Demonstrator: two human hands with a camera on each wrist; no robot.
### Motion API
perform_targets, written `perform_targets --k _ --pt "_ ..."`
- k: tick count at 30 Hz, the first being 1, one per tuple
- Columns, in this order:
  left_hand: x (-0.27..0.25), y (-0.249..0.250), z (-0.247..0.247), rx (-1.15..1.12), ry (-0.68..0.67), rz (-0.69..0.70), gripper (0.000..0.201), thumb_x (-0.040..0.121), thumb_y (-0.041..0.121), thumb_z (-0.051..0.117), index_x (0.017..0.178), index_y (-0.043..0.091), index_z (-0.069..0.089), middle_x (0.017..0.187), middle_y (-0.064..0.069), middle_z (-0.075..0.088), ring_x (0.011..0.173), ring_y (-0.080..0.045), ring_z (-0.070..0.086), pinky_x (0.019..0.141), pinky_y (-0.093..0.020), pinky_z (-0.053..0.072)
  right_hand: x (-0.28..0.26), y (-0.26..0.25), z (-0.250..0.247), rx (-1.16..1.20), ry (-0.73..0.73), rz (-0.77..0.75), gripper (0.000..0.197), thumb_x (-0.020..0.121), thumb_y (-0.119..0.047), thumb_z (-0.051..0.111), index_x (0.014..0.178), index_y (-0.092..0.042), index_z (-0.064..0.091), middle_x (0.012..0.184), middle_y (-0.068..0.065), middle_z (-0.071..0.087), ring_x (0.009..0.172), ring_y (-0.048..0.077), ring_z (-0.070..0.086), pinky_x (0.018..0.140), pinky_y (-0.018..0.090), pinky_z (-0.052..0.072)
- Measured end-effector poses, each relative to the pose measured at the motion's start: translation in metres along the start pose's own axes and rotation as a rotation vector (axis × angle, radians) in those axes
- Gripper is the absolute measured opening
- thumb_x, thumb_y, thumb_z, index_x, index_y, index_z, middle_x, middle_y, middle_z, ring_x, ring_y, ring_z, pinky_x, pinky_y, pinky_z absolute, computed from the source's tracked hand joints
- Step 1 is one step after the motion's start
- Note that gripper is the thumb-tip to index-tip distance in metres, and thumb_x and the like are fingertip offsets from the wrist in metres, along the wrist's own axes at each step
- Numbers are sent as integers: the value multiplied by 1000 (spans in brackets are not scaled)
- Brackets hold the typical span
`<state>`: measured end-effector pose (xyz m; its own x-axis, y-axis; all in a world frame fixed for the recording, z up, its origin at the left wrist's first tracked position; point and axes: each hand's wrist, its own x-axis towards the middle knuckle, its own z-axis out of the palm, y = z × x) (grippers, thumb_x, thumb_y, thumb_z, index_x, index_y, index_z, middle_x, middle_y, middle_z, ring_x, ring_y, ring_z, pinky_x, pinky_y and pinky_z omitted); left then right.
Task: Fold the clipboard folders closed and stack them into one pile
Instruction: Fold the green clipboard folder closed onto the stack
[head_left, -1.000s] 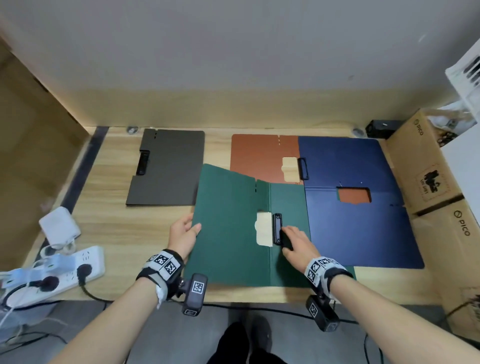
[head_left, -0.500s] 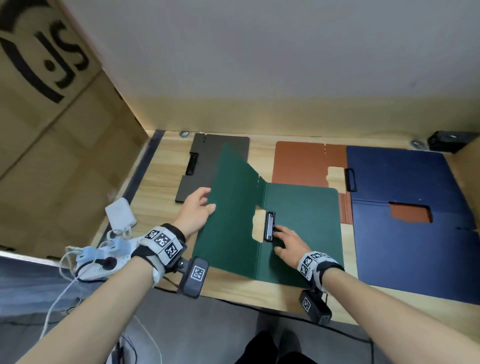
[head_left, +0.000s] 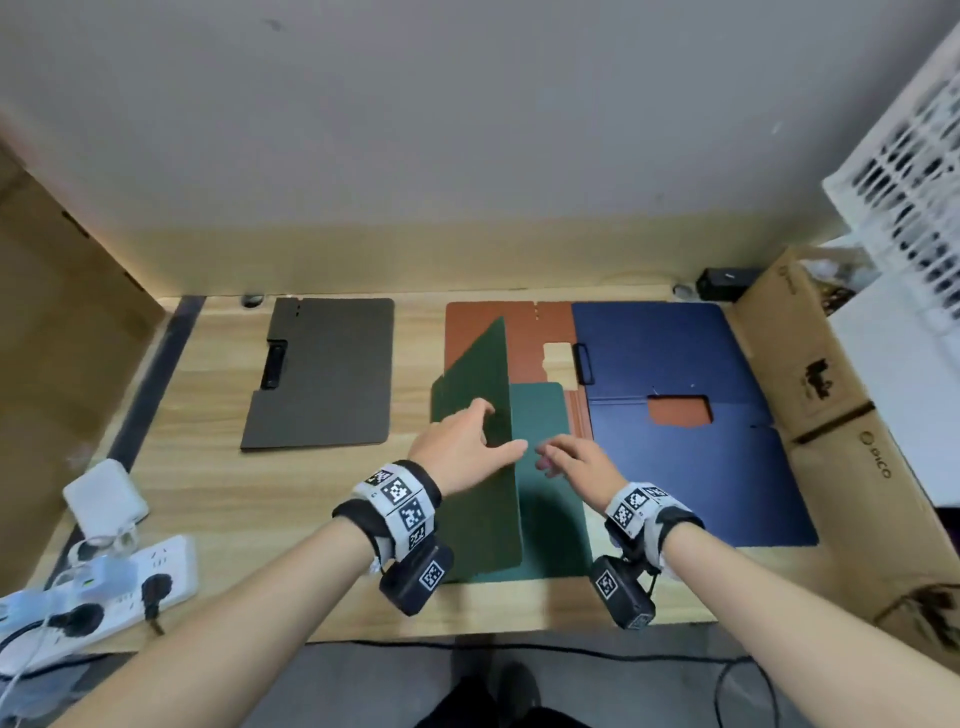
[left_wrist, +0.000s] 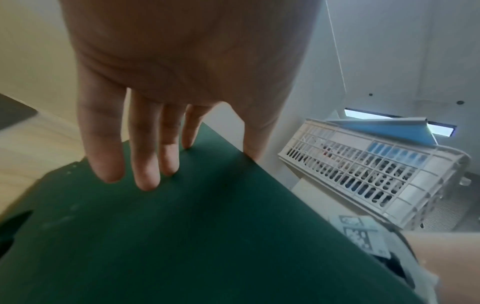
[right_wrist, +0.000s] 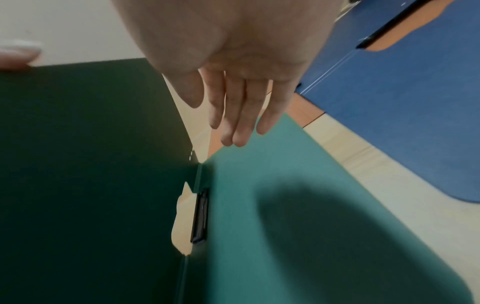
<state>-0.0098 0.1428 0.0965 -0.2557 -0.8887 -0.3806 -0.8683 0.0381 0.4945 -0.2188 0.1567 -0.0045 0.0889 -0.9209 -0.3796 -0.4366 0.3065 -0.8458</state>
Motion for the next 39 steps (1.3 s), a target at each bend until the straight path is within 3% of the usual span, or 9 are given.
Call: perform_targets --k 4,7,12,19,22,26,30,33,39 --pt "19 -6 25 -43 -63 -31 55 84 54 45 133 29 41 98 14 62 94 -17 62 85 -38 52 -8 11 -17 131 136 59 23 97 -10 47 92 -7 68 77 10 69 70 22 62 70 25 51" --pt "25 -25 44 -57 -87 -100 47 87 43 46 131 27 43 101 10 61 92 -16 61 85 -37 52 -11 30 -22 248 201 176 29 93 -23 47 89 -11 73 80 7 70 72 23 60 68 30 49" --pt "19 -78 86 -106 -96 -331 53 83 35 53 132 16 47 123 -4 58 109 -26 59 95 -39 49 -6 57 -13 -173 140 285 33 94 -21 53 124 -7 59 124 11 60 118 31 56 104 39 41" --pt "4 -99 130 -496 -43 -581 86 75 23 70 146 6 26 143 -15 41 126 -33 48 106 -39 42 -1 68 12 -370 156 278 38 84 -17 59 121 -9 56 121 15 53 112 35 55 94 35 41" --pt "8 -101 134 -761 26 -685 73 76 6 72 139 -2 36 132 -17 50 120 -32 53 103 -40 46 0 69 15 -380 160 255 50 81 -21 63 129 -10 52 127 13 52 119 34 51 101 36 40" --pt "7 -101 132 -970 137 -655 35 80 -1 70 110 7 54 114 -17 66 94 -28 65 87 -39 54 3 62 20 -272 153 242 49 79 -19 67 125 -12 53 123 8 56 111 28 55 90 31 43" --pt "7 -116 109 -1061 209 -572 61 73 16 76 129 15 51 130 -9 62 114 -28 63 100 -51 49 15 51 32 -127 105 251 56 78 -20 68 128 -15 45 124 8 58 110 25 59 99 40 46" --pt "13 -137 83 -1015 261 -505 53 66 26 77 114 30 55 131 -5 62 120 -26 60 104 -51 46 31 34 46 -62 113 204 50 82 -19 68 126 -18 44 121 3 59 110 24 61 99 45 48" --pt "33 -197 1 -995 355 -468 60 76 14 77 130 11 51 134 -5 54 127 -26 52 109 -48 41 82 -33 105 74 124 120 60 86 -8 69 136 -17 38 126 8 63 110 24 64 101 48 49"
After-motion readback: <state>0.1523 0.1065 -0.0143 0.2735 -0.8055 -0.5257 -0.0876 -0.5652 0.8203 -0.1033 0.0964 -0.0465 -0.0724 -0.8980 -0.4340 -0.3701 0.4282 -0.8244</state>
